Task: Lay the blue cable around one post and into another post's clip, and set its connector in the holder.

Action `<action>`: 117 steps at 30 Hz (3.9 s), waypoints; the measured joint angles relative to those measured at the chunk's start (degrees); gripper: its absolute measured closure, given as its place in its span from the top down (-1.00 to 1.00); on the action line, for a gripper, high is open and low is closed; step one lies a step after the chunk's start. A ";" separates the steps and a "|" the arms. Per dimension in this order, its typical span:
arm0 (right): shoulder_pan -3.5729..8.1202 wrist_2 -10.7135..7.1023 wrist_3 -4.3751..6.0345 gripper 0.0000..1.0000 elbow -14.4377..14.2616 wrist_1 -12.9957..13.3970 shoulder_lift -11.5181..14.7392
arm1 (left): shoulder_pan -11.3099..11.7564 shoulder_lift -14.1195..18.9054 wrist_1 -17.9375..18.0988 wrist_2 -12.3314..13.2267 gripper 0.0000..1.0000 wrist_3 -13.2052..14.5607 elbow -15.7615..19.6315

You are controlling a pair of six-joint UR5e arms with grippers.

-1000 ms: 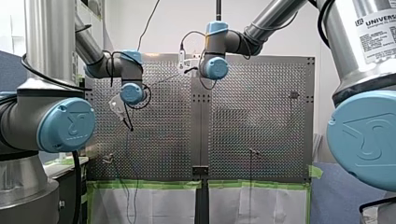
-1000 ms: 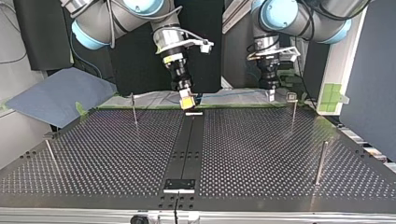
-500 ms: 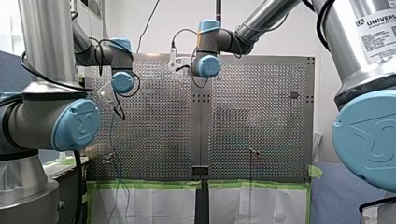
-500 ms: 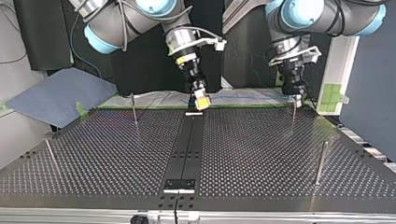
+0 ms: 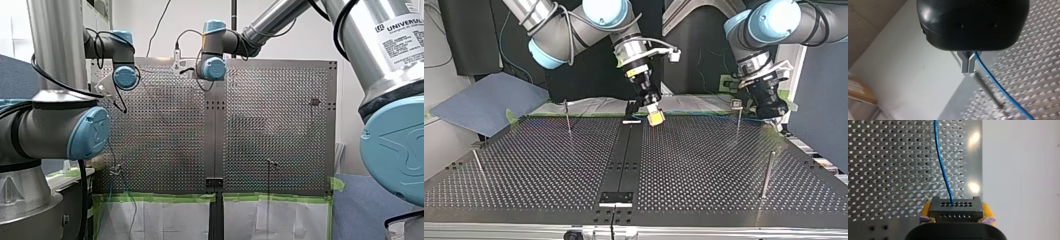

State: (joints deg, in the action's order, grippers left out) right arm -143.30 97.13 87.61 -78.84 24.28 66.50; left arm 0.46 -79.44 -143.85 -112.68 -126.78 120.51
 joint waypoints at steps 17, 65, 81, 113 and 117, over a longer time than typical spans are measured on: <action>-0.40 -0.33 0.07 -1.00 8.11 -5.72 -4.30 | 7.66 -0.09 -1.54 4.45 -0.98 0.59 -7.50; 2.90 -1.39 -0.26 -1.00 32.37 -20.93 -16.66 | 13.88 -13.78 -8.01 15.53 -0.98 2.08 -25.01; 3.58 -2.23 -1.36 -1.00 40.97 -20.78 -17.66 | 14.06 -18.26 -8.44 20.36 -0.98 2.82 -25.34; 4.09 -0.28 -2.78 -1.00 45.32 -25.68 -19.72 | 12.47 -20.45 -6.39 19.06 -0.89 1.72 -20.98; 4.09 -0.22 -2.78 -1.00 43.77 -25.49 -19.75 | 12.05 -21.01 -6.43 19.03 -0.22 1.74 -20.97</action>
State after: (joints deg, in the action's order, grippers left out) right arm -139.21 96.91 84.83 -35.07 -1.20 46.75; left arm 12.51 -100.46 -150.28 -93.65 -125.04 99.54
